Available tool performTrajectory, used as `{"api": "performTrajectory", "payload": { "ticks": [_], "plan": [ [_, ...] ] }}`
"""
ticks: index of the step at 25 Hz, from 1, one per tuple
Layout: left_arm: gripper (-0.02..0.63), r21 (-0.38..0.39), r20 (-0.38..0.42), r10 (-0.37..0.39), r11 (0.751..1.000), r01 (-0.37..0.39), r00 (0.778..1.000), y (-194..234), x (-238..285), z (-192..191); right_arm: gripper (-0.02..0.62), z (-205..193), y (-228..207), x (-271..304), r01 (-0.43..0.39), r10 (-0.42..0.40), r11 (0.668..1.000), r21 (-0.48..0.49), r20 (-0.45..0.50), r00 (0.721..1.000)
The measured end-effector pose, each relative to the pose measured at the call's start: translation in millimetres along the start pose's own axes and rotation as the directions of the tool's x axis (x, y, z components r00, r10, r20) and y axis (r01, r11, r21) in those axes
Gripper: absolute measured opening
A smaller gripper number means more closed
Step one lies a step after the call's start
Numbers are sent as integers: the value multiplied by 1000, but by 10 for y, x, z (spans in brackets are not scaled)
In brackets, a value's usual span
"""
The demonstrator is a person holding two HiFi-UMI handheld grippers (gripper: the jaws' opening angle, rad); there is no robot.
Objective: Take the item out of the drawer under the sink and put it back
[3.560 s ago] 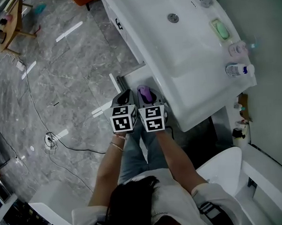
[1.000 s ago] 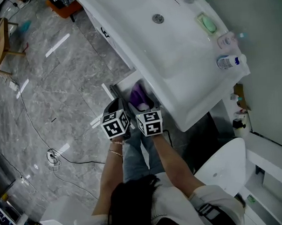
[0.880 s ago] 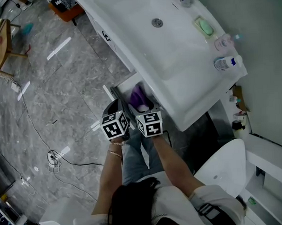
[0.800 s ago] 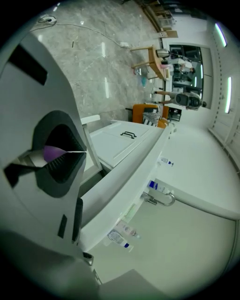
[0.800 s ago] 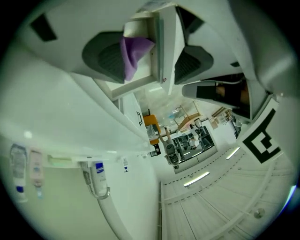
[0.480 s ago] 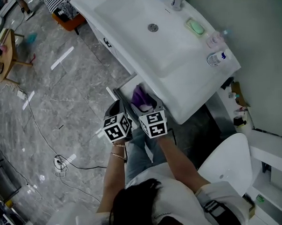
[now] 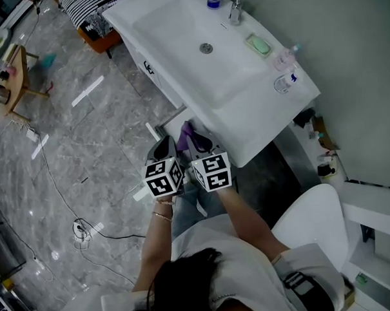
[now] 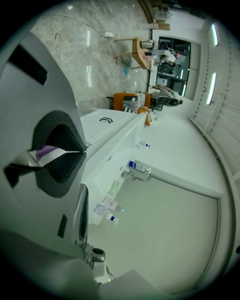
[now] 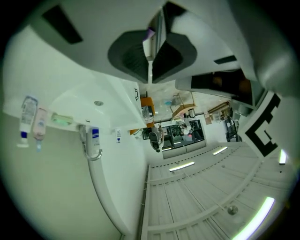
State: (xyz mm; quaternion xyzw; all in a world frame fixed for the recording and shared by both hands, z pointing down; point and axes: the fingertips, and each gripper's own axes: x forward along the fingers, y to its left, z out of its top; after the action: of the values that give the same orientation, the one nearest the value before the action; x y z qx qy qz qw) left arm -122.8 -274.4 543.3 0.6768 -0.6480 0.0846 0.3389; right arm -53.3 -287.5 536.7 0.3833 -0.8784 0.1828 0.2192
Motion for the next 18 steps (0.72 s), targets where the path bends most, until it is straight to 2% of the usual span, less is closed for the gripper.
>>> {"api": "performTrajectory", "payload": {
  "ticks": [1, 3, 13, 18],
  "plan": [
    [11, 9, 7, -5, 1000, 5, 1000, -31, -23, 23, 28, 7, -14, -12, 8, -8, 1000, 13, -5, 1000],
    [11, 23, 13, -11, 1000, 11, 1000, -89, -55, 49, 20, 35, -36, -46, 16, -15, 1000, 24, -6, 1000],
    [5, 32, 40, -8, 999, 7, 999, -193, -157, 109, 15, 98, 2, -208, 11, -11, 1000, -5, 21, 1000],
    [3, 22, 39, -43, 999, 42, 998, -235, -184, 101, 15, 125, 28, -232, 14, -14, 1000, -13, 25, 1000]
  ]
}}
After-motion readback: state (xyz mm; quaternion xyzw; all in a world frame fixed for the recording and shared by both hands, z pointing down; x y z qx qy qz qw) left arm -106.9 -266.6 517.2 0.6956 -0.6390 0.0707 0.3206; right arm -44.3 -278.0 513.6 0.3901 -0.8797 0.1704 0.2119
